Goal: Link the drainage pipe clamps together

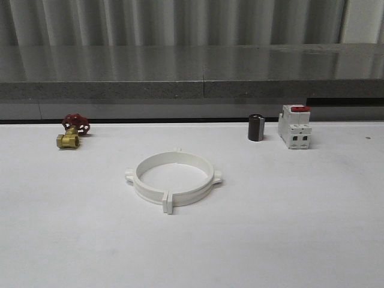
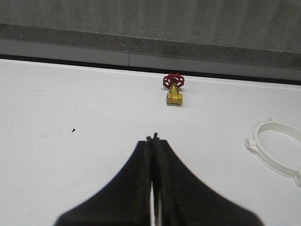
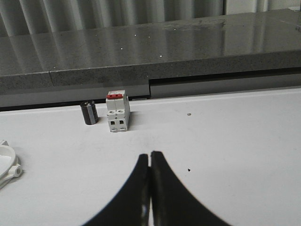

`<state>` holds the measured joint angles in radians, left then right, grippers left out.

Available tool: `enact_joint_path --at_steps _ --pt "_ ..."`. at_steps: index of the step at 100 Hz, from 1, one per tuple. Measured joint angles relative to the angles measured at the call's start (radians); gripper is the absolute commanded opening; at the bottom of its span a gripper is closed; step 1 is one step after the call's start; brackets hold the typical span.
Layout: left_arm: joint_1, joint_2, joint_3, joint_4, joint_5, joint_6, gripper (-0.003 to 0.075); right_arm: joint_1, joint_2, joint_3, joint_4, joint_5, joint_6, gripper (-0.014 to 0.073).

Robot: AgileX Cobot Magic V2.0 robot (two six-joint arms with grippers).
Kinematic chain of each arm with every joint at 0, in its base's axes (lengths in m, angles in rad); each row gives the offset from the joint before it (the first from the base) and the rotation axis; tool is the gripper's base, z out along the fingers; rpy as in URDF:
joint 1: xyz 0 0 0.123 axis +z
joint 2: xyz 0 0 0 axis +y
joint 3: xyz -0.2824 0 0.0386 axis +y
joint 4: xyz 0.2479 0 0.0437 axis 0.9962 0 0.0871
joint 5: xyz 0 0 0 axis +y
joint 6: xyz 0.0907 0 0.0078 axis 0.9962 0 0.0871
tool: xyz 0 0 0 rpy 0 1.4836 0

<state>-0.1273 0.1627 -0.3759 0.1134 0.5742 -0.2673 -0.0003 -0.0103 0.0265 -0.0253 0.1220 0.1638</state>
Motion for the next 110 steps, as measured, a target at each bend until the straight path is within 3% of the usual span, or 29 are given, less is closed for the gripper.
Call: enact_joint_path --at_steps 31,55,75,110 --pt "0.03 -0.153 0.203 -0.149 -0.225 0.118 -0.002 0.0 0.0 0.0 0.0 0.0 0.0 -0.0118" --pt "0.059 -0.169 0.362 -0.126 -0.32 0.136 -0.002 0.0 0.0 0.0 0.0 0.0 0.0 -0.0118" --pt "0.059 -0.169 0.371 -0.089 -0.452 0.139 -0.002 0.0 0.0 0.0 0.0 0.0 0.0 -0.0118" --pt "0.059 -0.169 0.371 -0.048 -0.489 0.139 -0.002 0.0 0.0 0.0 0.0 0.0 0.0 -0.0118"
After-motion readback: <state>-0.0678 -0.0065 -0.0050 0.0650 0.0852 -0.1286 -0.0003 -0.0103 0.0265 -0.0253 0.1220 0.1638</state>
